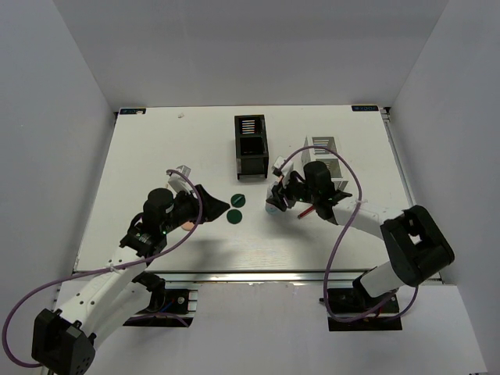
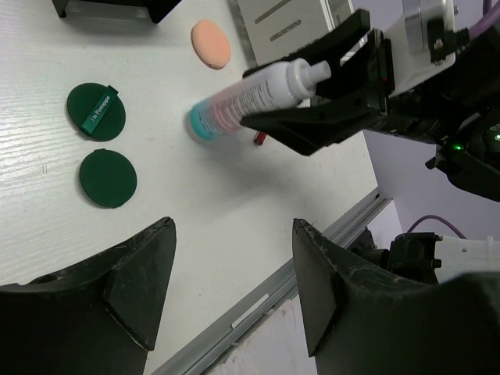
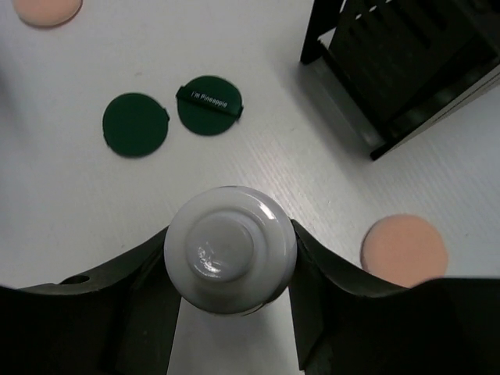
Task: Organize the makeup
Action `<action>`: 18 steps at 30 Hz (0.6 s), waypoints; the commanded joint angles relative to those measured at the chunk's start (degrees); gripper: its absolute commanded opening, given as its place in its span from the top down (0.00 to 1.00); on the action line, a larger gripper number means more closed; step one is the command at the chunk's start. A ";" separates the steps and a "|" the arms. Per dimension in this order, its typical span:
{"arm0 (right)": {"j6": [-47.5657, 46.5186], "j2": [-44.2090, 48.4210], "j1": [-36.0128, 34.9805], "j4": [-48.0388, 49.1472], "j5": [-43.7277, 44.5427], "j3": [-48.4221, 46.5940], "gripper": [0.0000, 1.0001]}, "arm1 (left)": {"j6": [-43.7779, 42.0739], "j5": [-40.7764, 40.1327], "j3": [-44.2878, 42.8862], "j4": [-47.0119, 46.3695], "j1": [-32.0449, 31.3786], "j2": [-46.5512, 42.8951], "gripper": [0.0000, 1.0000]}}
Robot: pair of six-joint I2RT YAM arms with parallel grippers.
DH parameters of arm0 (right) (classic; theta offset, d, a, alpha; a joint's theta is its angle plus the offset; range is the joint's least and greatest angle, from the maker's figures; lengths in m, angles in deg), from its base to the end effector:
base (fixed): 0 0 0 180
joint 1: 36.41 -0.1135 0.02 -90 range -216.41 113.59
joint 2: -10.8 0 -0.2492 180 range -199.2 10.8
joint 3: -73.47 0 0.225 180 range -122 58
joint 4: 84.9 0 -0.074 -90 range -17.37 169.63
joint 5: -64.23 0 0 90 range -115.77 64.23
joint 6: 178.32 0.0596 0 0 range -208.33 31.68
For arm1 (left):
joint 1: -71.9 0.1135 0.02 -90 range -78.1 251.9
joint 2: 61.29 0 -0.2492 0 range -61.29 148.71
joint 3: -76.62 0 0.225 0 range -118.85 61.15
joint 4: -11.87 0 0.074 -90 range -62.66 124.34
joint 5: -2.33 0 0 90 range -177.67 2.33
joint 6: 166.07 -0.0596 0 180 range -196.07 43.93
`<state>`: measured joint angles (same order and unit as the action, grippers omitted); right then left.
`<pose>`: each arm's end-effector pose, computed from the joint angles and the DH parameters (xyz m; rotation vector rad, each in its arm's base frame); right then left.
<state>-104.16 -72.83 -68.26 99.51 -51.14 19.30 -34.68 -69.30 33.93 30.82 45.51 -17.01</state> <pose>0.2448 0.1822 0.1964 -1.0688 1.7105 0.6220 0.1607 -0.1007 0.2354 -0.0399 2.0709 -1.0719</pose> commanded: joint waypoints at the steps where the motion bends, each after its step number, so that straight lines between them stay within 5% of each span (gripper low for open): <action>1: 0.10 -2.49 -1.27 8.07 2.60 -4.63 0.75 | -0.60 -0.62 -0.46 1.17 -0.41 -1.38 0.30; 5: 0.10 -4.43 -1.54 8.69 3.57 -6.48 0.71 | -0.78 -1.06 -0.38 2.49 -0.50 -2.61 0.30; 9: -0.60 -4.78 -1.54 7.46 3.39 -5.95 0.52 | -0.08 -1.58 0.50 2.58 -0.50 -3.66 0.30; 18: -0.07 -4.26 -1.63 7.28 2.07 -3.58 0.33 | -0.52 -1.32 0.07 2.67 -0.50 -3.40 0.30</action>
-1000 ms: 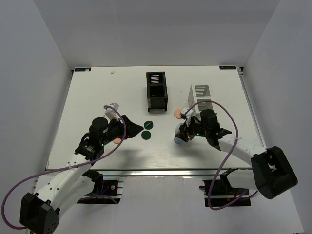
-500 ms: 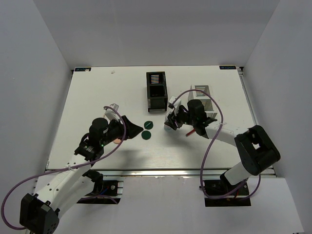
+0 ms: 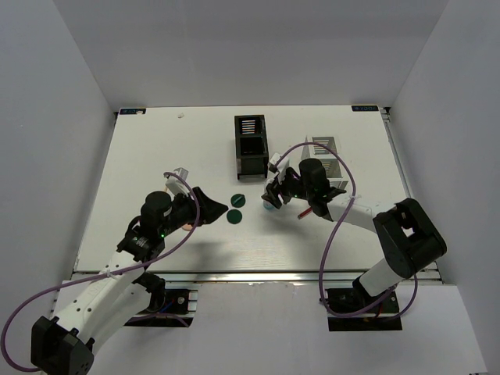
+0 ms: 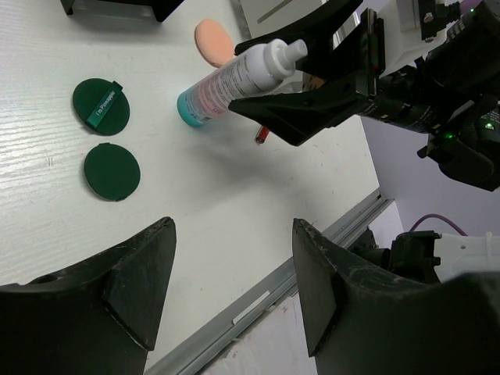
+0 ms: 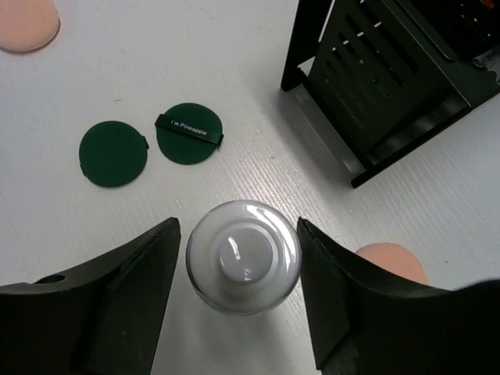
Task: Organize the makeup
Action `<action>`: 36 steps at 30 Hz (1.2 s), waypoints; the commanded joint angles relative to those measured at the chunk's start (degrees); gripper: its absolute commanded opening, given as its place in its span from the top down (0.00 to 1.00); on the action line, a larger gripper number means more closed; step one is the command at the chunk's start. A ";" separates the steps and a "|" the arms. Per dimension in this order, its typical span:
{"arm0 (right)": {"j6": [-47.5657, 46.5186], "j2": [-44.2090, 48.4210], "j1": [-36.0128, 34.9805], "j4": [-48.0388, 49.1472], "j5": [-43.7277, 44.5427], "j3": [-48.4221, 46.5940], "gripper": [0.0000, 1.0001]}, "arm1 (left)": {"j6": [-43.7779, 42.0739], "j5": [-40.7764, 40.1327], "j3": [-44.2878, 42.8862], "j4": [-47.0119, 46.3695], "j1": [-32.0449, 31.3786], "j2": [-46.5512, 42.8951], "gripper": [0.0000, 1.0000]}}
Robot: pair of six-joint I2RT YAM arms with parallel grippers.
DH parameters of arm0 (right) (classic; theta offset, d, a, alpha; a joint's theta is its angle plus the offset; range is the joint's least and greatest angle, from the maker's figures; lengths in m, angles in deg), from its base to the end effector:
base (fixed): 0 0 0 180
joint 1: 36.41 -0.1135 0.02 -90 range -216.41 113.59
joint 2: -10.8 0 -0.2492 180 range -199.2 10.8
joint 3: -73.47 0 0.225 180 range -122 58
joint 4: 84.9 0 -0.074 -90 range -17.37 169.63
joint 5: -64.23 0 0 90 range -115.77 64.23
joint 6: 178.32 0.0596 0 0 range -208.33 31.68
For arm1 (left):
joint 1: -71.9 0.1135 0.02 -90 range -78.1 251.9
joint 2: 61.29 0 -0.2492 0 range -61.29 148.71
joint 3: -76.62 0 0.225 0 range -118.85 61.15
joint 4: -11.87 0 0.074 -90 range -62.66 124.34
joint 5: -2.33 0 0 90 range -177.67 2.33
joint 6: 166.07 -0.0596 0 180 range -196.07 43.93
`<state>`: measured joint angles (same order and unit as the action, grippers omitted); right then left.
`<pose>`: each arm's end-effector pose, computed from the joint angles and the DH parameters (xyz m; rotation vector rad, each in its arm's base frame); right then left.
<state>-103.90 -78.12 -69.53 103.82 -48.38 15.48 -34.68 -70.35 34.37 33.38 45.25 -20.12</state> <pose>0.2620 0.1983 0.1982 -1.0454 1.6730 0.5866 0.1530 -0.0966 0.2361 -0.0480 2.0666 -1.0584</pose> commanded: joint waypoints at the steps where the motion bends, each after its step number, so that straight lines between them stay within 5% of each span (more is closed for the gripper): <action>1: -0.34 1.03 -0.36 2.89 -0.77 0.42 0.32 | -0.52 -0.18 -0.46 0.20 -0.24 -0.12 0.30; 12: -1.21 7.00 0.16 -3.86 -0.33 -0.37 0.11 | -3.15 -0.88 -4.93 1.95 -0.76 -1.00 0.34; 17: -6.29 15.60 0.43 -13.00 -3.30 0.42 0.11 | -7.19 0.52 -10.65 2.05 -2.96 3.02 0.58; 21: -12.18 25.45 1.74 -23.72 -5.68 1.74 0.11 | -10.00 -0.96 -15.57 2.21 -10.66 8.29 0.73; 25: -9.15 39.40 5.25 -31.21 -4.38 1.31 0.11 | -14.04 -7.46 -21.02 2.40 -21.92 15.59 0.68; 28: -2.89 43.91 11.22 -35.07 -1.47 -2.80 0.11 | -17.12 -11.78 -24.97 1.43 -29.67 24.55 0.51; 30: -0.70 44.28 17.70 -39.36 -2.08 -5.89 0.22 | -18.61 -13.45 -28.12 0.21 -32.92 29.47 0.47; 31: 1.23 44.36 20.53 -40.43 -3.30 -7.30 0.38 | -18.88 -13.72 -29.28 -0.24 -33.72 34.37 0.44; 32: 2.38 44.45 23.08 -41.14 -4.71 -9.57 0.77 | -19.23 -14.33 -30.77 -0.24 -34.25 36.94 0.44; 33: 3.52 44.37 27.80 -41.67 -5.42 -10.29 0.91 | -19.93 -14.42 -33.57 -0.42 -34.86 39.40 0.43; 36: 6.43 43.05 36.16 -45.44 -7.88 -13.19 1.00 | -20.55 -15.13 -40.24 0.98 -35.13 48.90 0.42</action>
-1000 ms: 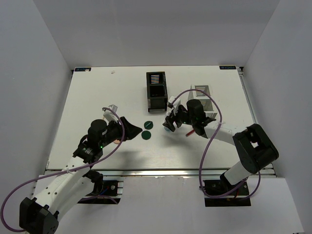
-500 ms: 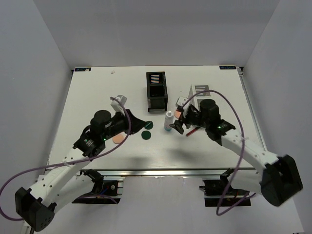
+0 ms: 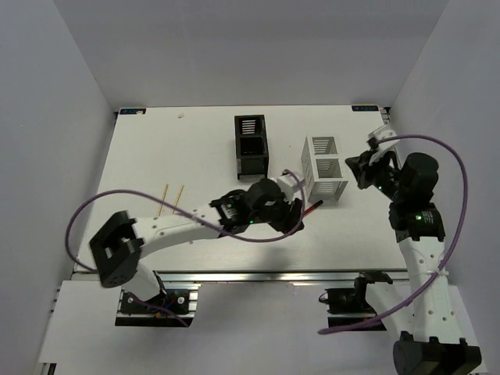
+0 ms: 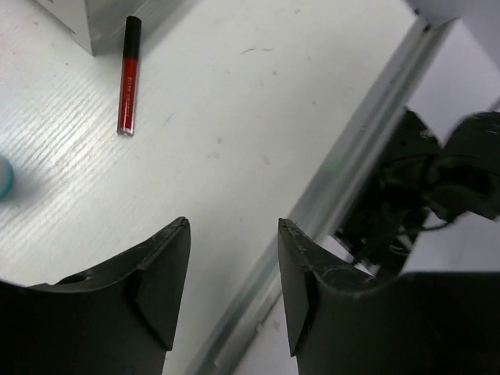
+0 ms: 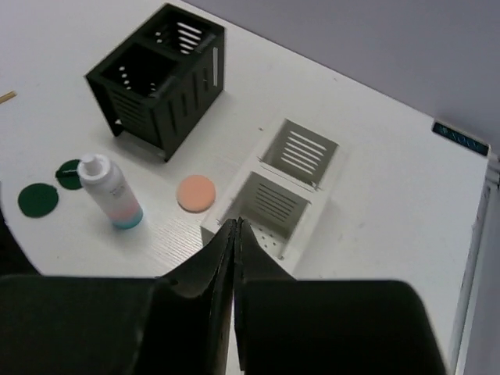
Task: Organize the makeup
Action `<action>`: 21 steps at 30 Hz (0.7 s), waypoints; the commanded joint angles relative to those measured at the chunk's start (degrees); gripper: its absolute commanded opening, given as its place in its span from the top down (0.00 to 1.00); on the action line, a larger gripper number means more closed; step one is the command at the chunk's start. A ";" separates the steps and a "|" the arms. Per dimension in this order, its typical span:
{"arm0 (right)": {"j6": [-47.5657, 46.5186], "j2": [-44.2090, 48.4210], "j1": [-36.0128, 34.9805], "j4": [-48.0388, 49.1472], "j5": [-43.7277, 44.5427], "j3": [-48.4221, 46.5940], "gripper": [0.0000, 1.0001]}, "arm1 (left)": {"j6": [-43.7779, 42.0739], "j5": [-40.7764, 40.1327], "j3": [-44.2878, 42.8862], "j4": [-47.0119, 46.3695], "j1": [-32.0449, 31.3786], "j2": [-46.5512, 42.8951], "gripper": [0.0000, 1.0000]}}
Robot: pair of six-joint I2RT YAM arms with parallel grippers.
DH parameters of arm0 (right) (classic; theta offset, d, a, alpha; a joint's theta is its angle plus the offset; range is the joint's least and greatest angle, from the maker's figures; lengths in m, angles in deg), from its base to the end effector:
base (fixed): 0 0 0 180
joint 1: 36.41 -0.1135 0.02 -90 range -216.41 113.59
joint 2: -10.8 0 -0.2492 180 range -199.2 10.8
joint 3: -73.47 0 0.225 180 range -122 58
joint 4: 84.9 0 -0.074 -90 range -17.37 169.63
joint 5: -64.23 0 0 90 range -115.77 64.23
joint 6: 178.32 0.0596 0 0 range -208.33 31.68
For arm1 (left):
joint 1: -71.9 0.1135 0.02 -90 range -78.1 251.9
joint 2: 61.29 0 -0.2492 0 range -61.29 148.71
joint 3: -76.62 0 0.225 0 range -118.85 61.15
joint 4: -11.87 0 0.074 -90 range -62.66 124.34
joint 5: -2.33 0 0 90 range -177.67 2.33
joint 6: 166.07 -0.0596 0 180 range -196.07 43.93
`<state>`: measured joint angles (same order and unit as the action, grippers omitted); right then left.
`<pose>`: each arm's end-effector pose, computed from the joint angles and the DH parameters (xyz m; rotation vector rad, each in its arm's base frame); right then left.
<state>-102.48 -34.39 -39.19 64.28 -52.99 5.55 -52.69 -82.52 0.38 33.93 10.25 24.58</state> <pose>0.1761 0.0358 0.3594 -0.5918 1.5968 0.2581 0.1555 -0.2994 0.2544 0.8012 2.1347 -0.9348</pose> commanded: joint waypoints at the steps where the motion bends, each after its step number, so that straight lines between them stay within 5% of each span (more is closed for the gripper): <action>1: 6.58 -1.65 7.86 -6.70 -3.71 -3.97 0.95 | -2.98 -3.21 -7.94 0.96 -0.23 8.66 0.41; 6: 10.72 -4.12 18.87 -7.41 -12.68 -6.00 0.57 | -4.21 -7.43 -17.87 4.30 -0.32 20.55 0.38; 12: 10.99 -4.38 18.87 -5.74 -12.50 -5.30 0.51 | -7.11 -11.03 -33.87 12.92 -0.40 34.43 0.38; 21: 11.87 -4.29 18.87 -5.56 -13.12 -4.95 0.50 | -11.77 -15.42 -35.91 12.40 -0.14 39.29 0.38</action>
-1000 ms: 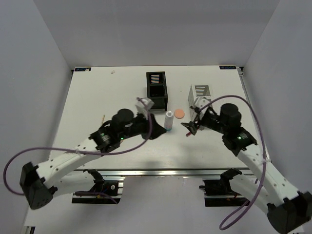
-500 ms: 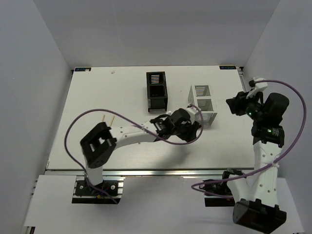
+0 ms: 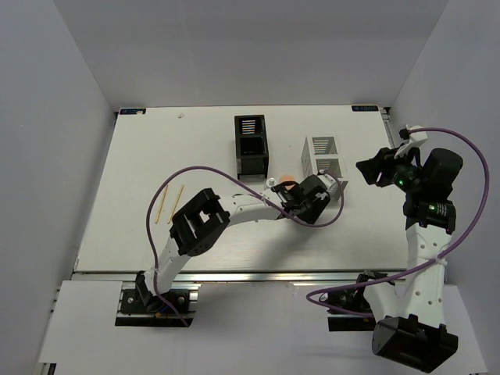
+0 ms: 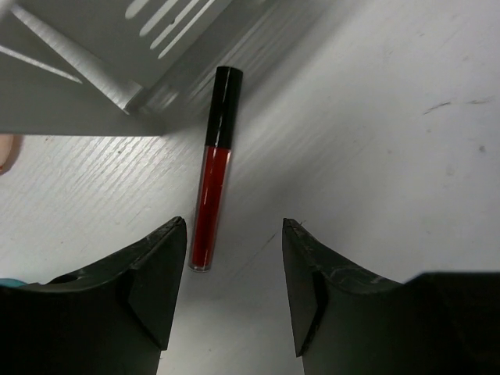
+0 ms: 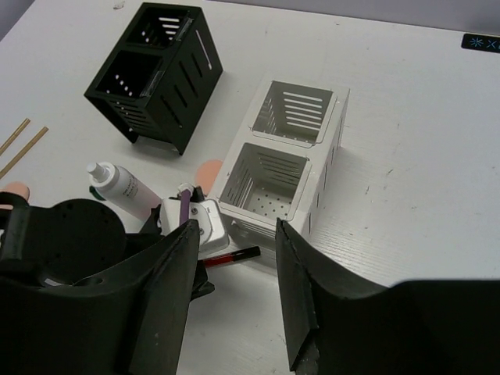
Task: Organize the makeup
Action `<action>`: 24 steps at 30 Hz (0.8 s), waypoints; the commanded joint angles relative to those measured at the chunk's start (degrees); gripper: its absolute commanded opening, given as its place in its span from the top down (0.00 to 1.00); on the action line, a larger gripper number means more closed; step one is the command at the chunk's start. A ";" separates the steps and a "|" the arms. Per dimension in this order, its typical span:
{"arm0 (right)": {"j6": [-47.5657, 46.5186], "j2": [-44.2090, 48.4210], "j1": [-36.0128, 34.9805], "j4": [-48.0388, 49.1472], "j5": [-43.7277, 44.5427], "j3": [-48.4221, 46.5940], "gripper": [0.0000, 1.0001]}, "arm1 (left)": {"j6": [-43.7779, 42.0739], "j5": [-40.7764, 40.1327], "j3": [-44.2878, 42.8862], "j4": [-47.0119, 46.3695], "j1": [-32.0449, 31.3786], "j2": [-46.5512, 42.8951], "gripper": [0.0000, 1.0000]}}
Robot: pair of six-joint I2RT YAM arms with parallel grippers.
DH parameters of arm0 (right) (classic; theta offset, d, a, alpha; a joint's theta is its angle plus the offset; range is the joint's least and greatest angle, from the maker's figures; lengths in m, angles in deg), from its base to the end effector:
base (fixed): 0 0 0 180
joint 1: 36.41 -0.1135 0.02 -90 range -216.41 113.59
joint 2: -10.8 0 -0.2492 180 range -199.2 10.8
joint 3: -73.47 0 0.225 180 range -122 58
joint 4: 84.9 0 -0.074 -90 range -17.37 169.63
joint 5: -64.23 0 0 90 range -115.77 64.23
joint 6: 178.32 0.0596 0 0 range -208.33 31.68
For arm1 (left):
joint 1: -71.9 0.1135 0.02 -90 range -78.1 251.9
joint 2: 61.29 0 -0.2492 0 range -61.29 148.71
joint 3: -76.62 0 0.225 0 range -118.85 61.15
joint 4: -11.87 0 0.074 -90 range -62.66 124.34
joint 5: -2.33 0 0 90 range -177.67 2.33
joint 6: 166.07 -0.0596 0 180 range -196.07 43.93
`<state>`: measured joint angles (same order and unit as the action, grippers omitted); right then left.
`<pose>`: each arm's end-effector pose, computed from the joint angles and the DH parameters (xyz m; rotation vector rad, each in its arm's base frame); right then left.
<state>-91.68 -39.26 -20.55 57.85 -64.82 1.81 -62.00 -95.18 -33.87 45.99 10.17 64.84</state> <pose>0.1883 -0.0145 0.3549 -0.2752 1.7772 0.3873 0.2293 -0.4099 0.1525 0.9461 2.2894 -0.4291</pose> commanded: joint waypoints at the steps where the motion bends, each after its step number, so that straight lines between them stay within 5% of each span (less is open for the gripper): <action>1: 0.98 0.58 0.23 0.69 -1.38 -1.12 0.50 | -2.99 -2.86 -1.40 -0.45 0.12 -0.80 0.38; 17: 2.04 0.49 0.40 0.42 -2.17 -0.68 0.49 | -2.64 2.23 1.77 -4.50 1.70 2.11 0.54; 24: 2.21 0.84 0.40 0.34 -2.52 -0.33 0.49 | -2.55 4.07 5.28 -4.68 1.79 0.62 0.85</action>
<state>-90.15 -39.26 -20.35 57.09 -66.15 1.84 -64.67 -93.73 -31.93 39.57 11.83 67.24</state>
